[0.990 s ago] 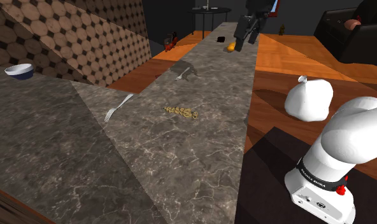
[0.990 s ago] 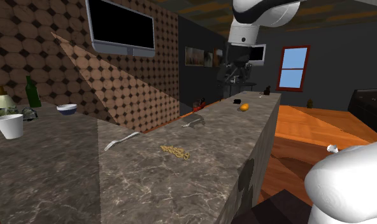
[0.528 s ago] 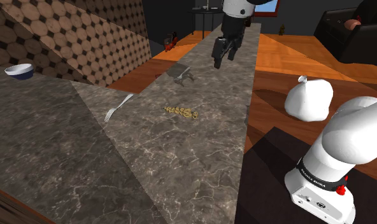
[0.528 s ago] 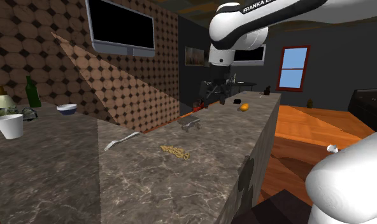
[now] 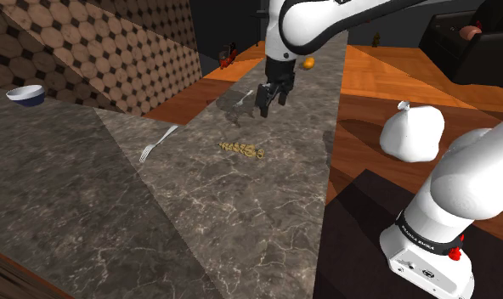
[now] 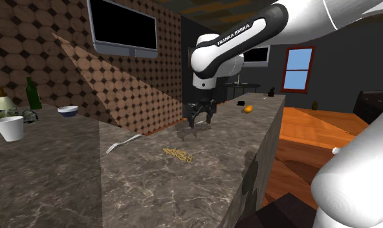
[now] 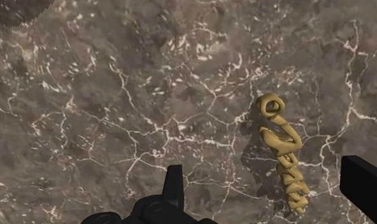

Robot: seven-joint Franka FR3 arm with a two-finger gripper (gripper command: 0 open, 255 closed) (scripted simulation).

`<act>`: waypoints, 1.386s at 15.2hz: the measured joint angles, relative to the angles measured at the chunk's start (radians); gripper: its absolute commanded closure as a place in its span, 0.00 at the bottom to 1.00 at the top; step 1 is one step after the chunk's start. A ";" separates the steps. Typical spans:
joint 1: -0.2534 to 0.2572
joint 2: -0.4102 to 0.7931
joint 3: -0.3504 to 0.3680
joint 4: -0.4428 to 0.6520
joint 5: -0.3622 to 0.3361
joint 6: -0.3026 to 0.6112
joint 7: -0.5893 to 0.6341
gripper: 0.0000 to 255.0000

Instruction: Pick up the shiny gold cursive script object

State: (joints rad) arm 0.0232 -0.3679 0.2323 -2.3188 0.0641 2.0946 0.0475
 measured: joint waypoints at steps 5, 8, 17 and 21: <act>0.011 0.174 0.053 0.046 -0.027 0.105 0.056 0.00; 0.018 0.274 0.076 0.081 -0.053 0.155 0.089 0.00; 0.029 0.425 0.091 0.095 -0.111 0.274 0.138 0.00; 0.029 0.437 0.090 0.087 -0.117 0.294 0.143 1.00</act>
State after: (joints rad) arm 0.0523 0.0691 0.3224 -2.2321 -0.0530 2.3888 0.1903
